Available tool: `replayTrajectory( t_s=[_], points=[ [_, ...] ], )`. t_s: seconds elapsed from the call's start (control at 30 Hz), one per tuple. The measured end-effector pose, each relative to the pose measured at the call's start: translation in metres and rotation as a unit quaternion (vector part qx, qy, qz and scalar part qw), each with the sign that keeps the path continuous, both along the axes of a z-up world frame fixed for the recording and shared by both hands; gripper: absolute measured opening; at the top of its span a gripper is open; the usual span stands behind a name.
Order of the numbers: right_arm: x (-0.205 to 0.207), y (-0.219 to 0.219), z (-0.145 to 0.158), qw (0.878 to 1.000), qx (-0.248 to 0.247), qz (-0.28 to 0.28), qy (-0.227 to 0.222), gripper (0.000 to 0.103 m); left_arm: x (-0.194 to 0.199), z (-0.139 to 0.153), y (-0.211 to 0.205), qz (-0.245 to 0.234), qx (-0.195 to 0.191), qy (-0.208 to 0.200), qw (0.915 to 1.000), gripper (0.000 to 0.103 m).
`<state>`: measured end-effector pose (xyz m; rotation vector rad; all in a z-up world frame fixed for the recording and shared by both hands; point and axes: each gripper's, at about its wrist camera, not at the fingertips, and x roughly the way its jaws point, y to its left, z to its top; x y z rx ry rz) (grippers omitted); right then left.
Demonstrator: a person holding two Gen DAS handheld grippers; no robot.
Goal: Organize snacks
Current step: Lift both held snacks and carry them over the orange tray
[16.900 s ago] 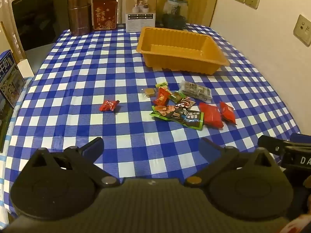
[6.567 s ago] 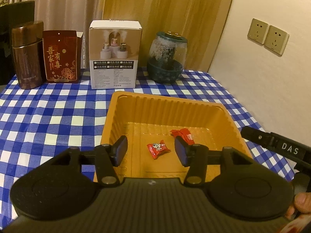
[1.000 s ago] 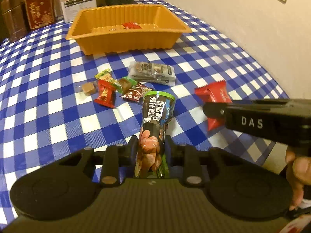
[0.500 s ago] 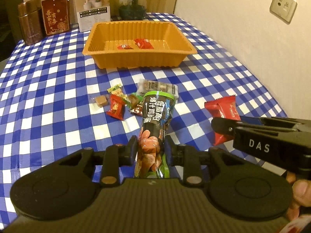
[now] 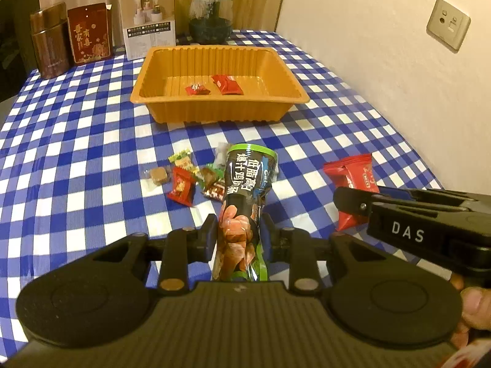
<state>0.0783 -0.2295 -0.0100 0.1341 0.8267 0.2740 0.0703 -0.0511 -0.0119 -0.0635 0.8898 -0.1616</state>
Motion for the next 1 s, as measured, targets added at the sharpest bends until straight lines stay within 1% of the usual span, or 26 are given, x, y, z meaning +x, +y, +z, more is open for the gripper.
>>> replayTrajectory(
  t_s=[0.27,0.4,0.67,0.83,1.0],
  points=[
    [0.024,0.003,0.013,1.000,0.004,0.008,-0.015,0.031,0.023,0.013,0.002,0.005,-0.003,-0.016,0.9999,0.026],
    [0.041,0.007,0.021,1.000,0.007,0.010,-0.023,0.031,0.041,0.021,0.007,0.012,-0.012,-0.024,0.9995,0.026],
    [0.078,0.014,0.033,0.999,0.012,0.014,-0.039,0.031,0.080,0.035,0.012,0.024,-0.008,-0.045,0.9987,0.026],
    [0.102,0.018,0.036,0.999,0.018,0.019,-0.048,0.031,0.105,0.034,0.015,0.030,-0.002,-0.051,0.9982,0.026],
    [0.125,0.020,0.033,0.998,0.018,0.019,-0.053,0.031,0.130,0.025,0.019,0.037,-0.006,-0.055,0.9978,0.026]
  ],
)
